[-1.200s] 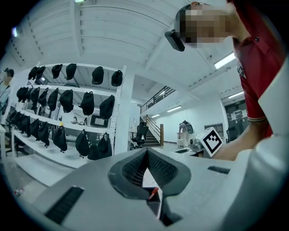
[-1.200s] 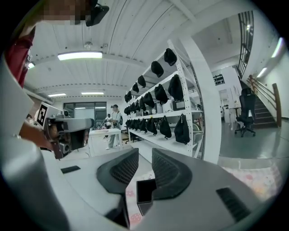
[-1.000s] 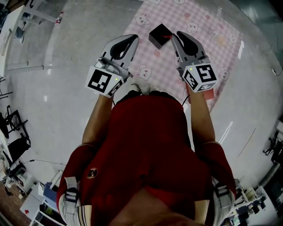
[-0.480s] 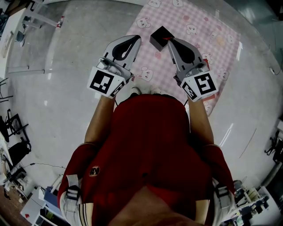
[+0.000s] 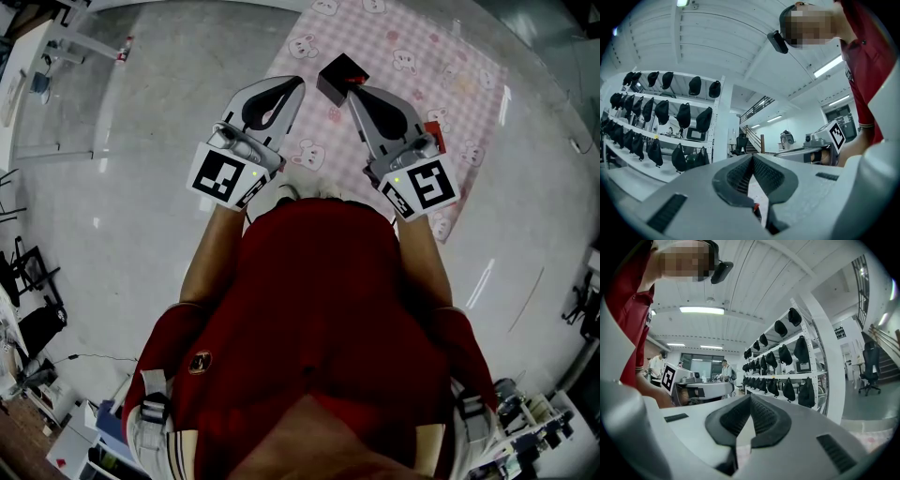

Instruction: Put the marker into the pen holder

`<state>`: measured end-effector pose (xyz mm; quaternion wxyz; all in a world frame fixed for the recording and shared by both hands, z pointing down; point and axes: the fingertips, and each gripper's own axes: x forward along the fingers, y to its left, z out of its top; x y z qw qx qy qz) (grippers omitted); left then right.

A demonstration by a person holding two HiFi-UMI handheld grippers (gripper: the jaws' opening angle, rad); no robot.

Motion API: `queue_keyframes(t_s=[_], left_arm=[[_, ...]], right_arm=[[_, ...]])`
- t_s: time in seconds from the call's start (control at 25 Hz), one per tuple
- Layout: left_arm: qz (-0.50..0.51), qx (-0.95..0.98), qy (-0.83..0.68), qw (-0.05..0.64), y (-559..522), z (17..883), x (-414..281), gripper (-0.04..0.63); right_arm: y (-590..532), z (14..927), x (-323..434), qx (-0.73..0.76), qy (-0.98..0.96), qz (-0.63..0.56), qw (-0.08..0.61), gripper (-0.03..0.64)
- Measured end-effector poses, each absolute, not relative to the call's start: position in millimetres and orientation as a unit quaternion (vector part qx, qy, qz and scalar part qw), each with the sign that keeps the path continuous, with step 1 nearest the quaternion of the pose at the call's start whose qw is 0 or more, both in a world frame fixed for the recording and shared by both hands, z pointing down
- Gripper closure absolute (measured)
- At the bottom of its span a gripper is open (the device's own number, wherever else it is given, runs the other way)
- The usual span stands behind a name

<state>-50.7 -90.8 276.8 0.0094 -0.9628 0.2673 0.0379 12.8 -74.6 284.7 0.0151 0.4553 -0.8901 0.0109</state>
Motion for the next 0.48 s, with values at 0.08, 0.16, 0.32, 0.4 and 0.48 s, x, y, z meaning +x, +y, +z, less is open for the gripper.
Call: queue_keyframes(t_s=[0.08,0.16,0.32,0.4,0.48], left_arm=[[0.037,-0.964,0.265,0.010,-88.7,276.5,-50.5,0.588],[0.038,-0.964,0.263,0.010,-87.7,276.5,-50.6,0.588],[0.038,-0.965,0.261,0.010,-86.2,277.6,-49.3,0.588],[0.038,-0.965,0.260,0.010,-84.8,278.0,-47.8,0.588],[0.038,-0.965,0.259,0.009,-83.8,277.8,-47.1,0.588]], right_arm=[[-72.4,284.6,11.8,0.456,-0.890,0.013,0.014,0.618],[-71.3,284.7,11.1,0.456,-0.890,0.013,0.013,0.618],[-69.4,285.6,11.4,0.456,-0.890,0.013,0.012,0.618],[-68.1,286.0,12.5,0.457,-0.889,0.014,0.011,0.618],[-67.2,286.0,13.0,0.456,-0.890,0.015,0.010,0.618]])
